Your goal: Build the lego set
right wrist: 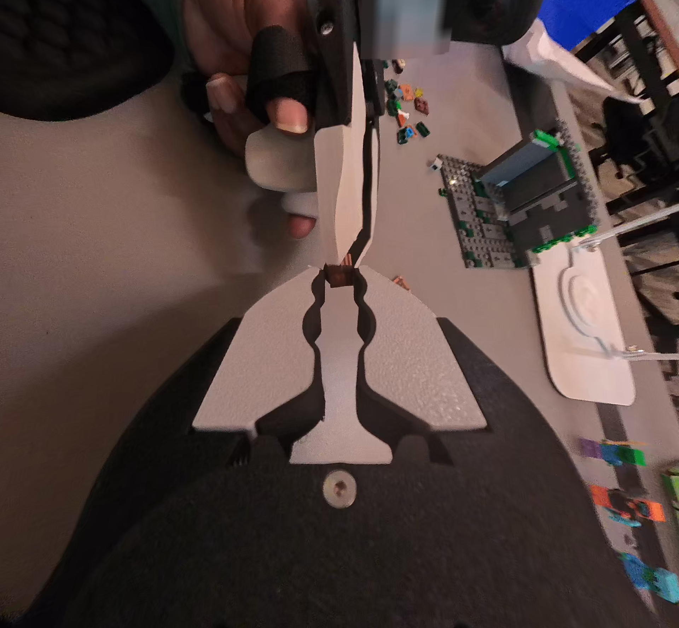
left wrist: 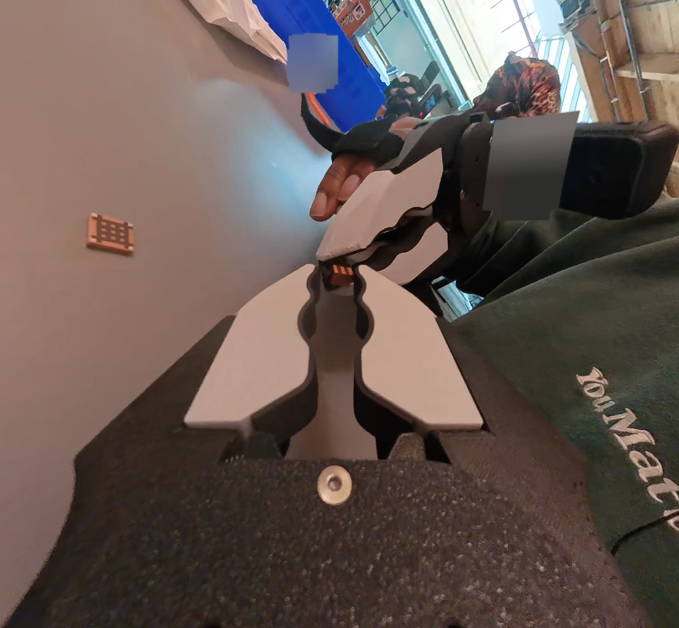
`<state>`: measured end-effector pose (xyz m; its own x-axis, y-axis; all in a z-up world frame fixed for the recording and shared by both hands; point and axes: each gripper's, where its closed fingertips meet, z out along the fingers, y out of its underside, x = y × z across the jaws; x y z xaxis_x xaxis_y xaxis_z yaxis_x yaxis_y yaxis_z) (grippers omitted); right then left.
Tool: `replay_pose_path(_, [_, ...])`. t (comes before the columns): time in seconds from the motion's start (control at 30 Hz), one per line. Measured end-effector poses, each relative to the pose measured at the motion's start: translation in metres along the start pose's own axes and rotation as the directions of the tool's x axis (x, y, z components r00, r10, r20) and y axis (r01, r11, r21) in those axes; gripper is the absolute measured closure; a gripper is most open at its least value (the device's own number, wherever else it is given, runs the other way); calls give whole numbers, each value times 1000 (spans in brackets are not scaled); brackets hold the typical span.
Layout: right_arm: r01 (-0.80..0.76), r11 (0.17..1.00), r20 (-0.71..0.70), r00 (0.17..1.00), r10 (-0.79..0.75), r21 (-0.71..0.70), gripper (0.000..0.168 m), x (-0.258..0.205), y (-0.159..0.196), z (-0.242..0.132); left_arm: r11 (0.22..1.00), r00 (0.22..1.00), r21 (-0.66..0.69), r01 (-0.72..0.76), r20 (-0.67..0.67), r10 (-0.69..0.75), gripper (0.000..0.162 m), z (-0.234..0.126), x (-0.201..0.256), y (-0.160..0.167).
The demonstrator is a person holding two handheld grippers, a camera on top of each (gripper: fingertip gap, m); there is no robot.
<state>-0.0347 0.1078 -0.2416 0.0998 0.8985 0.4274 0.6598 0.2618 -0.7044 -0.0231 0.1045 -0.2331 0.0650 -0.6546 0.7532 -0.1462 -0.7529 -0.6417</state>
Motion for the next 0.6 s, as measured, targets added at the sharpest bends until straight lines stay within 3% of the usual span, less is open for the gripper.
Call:
replay_pose_path(0.37, [109,991,-145,985,-97,80,153,1,-21,-14,971,970,30,-237,62,235,147,-6,20,-4])
replay_pose_path(0.47, [16,990,-86,996,-4,141,149,-4,-24,-21,918,910,-13,-396,127,394,147,-9,23,-1])
replay_pose_path(0.6, [-262,934,138,962,234,243,146,-12,-28,-34,828,818,-50,-559,131,560,147,-11,37,4])
